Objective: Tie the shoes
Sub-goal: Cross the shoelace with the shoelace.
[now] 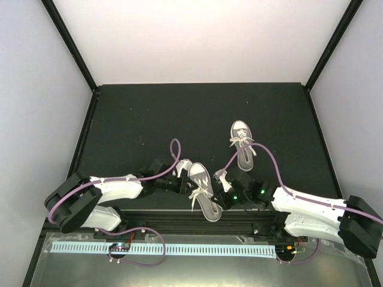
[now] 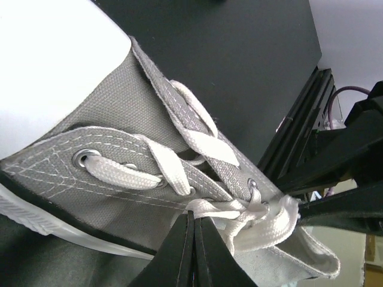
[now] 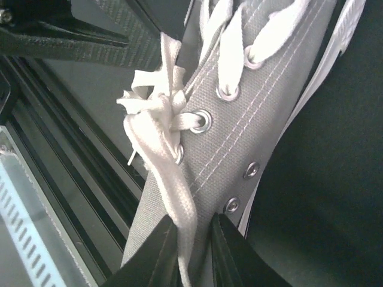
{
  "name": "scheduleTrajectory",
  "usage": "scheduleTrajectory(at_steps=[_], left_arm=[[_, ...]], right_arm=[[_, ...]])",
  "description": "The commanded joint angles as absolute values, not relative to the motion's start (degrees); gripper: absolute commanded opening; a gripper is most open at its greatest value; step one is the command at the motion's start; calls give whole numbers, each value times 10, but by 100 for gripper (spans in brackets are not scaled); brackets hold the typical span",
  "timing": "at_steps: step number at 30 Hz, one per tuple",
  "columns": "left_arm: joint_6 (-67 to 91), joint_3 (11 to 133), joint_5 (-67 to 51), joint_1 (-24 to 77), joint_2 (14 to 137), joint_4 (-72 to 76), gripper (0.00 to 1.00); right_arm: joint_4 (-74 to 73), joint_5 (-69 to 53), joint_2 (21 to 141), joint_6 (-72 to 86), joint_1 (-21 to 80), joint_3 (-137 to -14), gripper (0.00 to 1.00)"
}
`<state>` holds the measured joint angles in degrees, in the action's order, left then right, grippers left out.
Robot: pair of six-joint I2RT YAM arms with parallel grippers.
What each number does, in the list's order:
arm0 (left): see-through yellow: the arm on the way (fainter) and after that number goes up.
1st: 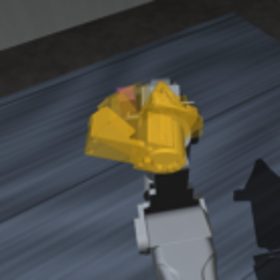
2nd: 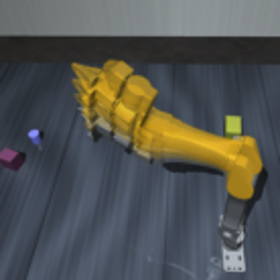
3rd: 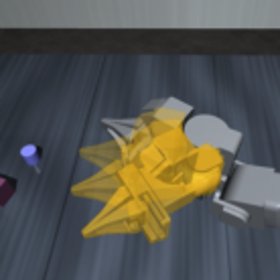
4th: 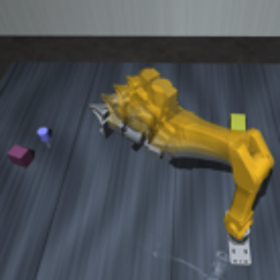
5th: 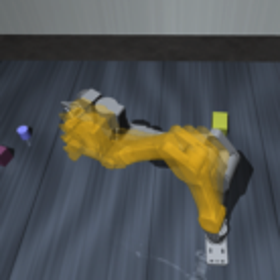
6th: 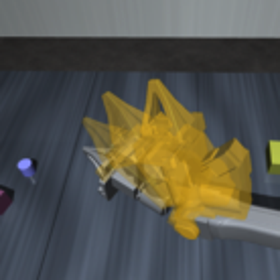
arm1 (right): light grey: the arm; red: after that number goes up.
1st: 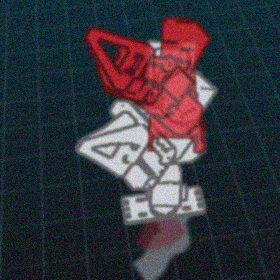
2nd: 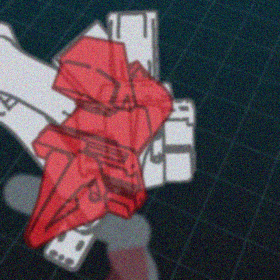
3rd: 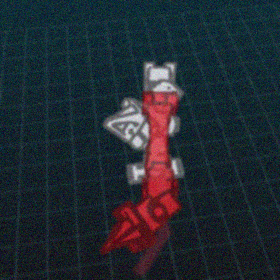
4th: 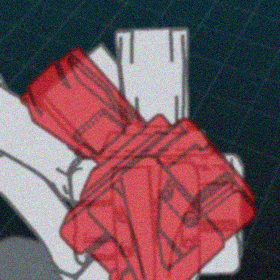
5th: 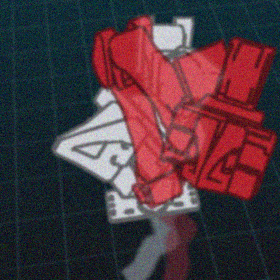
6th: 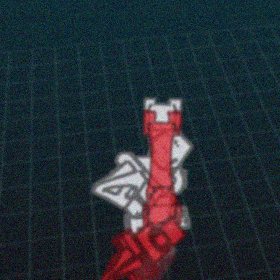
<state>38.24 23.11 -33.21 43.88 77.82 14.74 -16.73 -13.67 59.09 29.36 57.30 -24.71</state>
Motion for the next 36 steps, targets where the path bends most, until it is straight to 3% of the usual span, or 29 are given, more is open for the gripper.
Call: scheduleTrajectory(at_steps=[1,4,11,19,28,36], left_arm=[[369,250,-313,429,757,128,2],[358,249,-305,427,744,111,1],[331,246,-311,425,715,91,2],[321,249,-321,425,725,92,1],[320,261,-316,423,730,91,2],[320,261,-323,423,730,89,2]], right_arm=[[-170,-121,569,300,573,-257,15],[-190,-108,561,298,573,-281,7],[-202,-115,584,281,573,-336,7],[-145,-179,655,286,573,-305,8],[-166,-194,645,271,575,-305,32],[-154,-194,646,275,575,-301,28]])
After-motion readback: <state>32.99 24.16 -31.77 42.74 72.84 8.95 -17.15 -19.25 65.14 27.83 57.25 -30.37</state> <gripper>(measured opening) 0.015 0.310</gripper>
